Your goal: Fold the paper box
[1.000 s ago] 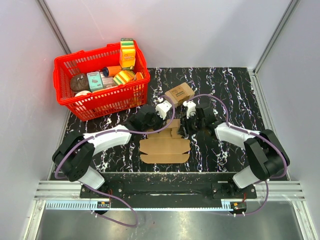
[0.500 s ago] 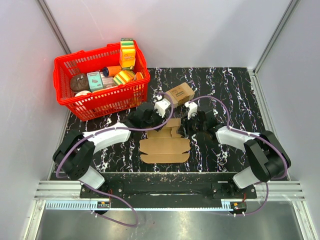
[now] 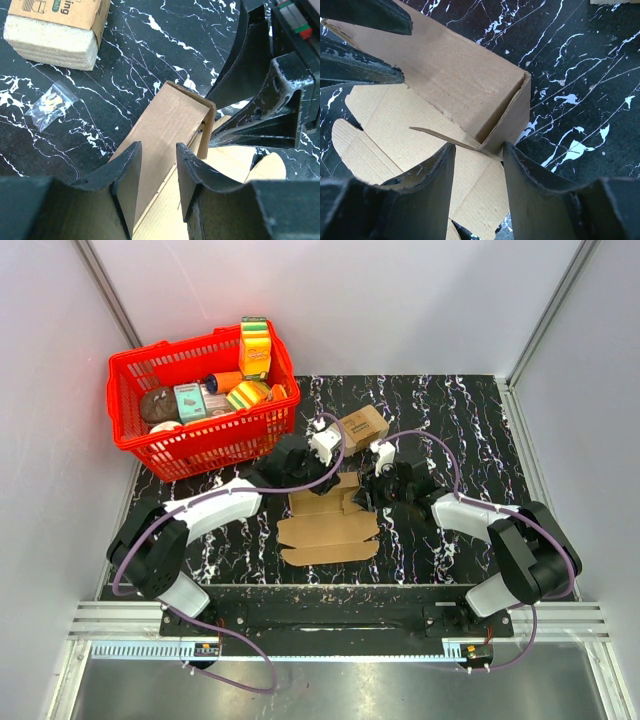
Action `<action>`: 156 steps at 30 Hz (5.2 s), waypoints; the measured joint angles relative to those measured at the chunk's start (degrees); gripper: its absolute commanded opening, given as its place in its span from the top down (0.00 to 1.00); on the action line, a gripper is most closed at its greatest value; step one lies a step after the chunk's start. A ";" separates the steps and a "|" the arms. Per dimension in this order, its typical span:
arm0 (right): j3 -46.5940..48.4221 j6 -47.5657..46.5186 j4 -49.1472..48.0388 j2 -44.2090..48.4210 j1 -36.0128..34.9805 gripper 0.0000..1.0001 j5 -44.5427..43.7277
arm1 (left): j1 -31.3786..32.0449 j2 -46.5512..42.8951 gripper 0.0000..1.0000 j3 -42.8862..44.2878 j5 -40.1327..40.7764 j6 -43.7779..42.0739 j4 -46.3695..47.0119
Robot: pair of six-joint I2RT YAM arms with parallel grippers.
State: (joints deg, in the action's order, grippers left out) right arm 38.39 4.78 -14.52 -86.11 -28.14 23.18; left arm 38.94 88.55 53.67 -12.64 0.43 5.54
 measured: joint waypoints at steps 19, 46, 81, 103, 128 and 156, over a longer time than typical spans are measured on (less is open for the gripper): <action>-0.17 0.02 -4.83 -1.36 0.00 0.50 -0.04 | -6.14 3.65 0.60 2.25 -3.10 1.66 0.20; -2.23 0.50 -14.40 -5.70 -0.02 0.50 0.00 | -9.81 5.73 0.55 -0.07 -11.47 5.55 4.04; -5.86 4.17 -33.18 -12.90 -0.04 0.50 0.09 | -11.76 6.34 0.54 -0.55 -15.15 6.64 6.64; -5.25 5.75 -41.40 -18.88 -0.04 0.57 1.77 | -11.96 7.32 0.54 -0.39 -17.31 7.08 6.78; -4.44 7.89 -56.92 -27.34 -0.33 0.62 1.77 | -12.04 8.98 0.56 -0.46 -20.57 8.94 8.37; -4.70 6.71 -58.97 -28.20 -4.11 0.82 -7.13 | -11.43 8.90 0.57 -3.54 -20.59 11.43 14.45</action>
State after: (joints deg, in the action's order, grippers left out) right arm 33.69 11.49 -73.49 -114.30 -32.25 16.05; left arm 27.51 97.45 50.13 -33.23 11.86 19.99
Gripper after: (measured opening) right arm 0.214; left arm 0.433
